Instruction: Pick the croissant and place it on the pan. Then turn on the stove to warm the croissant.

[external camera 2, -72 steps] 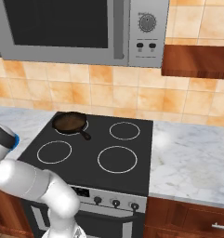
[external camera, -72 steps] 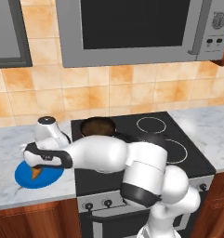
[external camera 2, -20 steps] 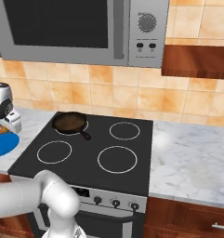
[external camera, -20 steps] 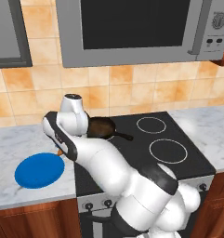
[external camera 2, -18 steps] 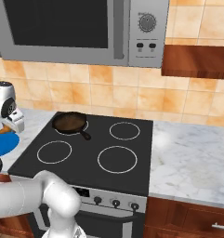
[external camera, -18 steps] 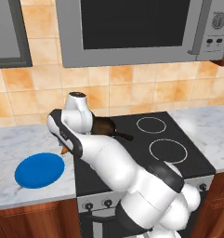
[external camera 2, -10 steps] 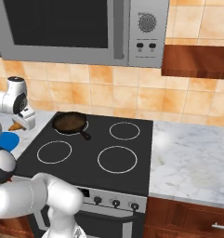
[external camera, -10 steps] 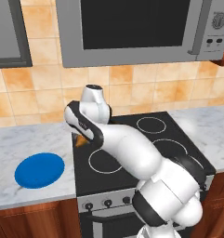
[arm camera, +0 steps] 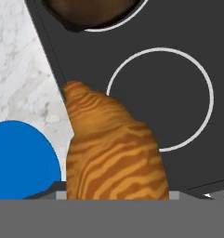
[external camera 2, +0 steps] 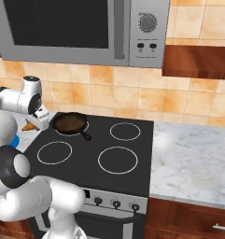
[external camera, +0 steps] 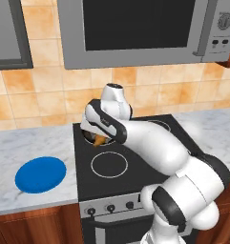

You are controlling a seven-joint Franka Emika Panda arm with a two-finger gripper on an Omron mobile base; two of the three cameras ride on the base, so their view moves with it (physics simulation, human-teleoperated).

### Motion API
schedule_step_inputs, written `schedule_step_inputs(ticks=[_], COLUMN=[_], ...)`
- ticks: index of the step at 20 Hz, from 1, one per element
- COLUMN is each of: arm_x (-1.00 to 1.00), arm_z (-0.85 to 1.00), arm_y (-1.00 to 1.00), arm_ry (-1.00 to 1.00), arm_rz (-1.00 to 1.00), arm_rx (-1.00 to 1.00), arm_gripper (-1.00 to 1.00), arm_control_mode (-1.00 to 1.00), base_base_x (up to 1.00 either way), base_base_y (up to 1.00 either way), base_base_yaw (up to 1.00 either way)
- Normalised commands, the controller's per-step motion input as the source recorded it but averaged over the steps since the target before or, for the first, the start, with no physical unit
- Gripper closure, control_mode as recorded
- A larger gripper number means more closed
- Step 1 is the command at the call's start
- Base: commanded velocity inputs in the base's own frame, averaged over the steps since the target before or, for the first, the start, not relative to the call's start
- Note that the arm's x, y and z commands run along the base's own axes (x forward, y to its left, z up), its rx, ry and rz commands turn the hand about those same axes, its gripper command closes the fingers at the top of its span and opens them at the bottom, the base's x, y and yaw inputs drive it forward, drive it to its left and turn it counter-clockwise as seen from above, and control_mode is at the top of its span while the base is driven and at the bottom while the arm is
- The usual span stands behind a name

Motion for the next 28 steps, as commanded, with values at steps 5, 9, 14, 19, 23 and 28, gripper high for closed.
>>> schedule_step_inputs(ticks=[5, 9, 14, 19, 23, 28], arm_x=[0.28, 0.38, 0.44, 0.45, 0.47, 0.4], arm_z=[0.0, 0.0, 0.0, 0.0, -0.07, -0.19], arm_y=[-0.44, -0.46, -0.34, -0.11, -0.02, 0.0], arm_ry=[0.0, 0.0, 0.0, 0.0, 0.0, 0.0], arm_rz=[0.0, 0.0, 0.0, 0.0, 0.0, 0.0], arm_rx=[0.0, 0.0, 0.0, 0.0, 0.0, 0.0], arm_gripper=[1.0, 1.0, 1.0, 1.0, 1.0, 1.0], arm_control_mode=[-1.0, -1.0, -1.0, -1.0, -1.0, -1.0], base_base_x=[0.0, 0.0, 0.0, 0.0, 0.0, 0.0], base_base_y=[0.0, 0.0, 0.0, 0.0, 0.0, 0.0], base_base_yaw=[0.0, 0.0, 0.0, 0.0, 0.0, 0.0])
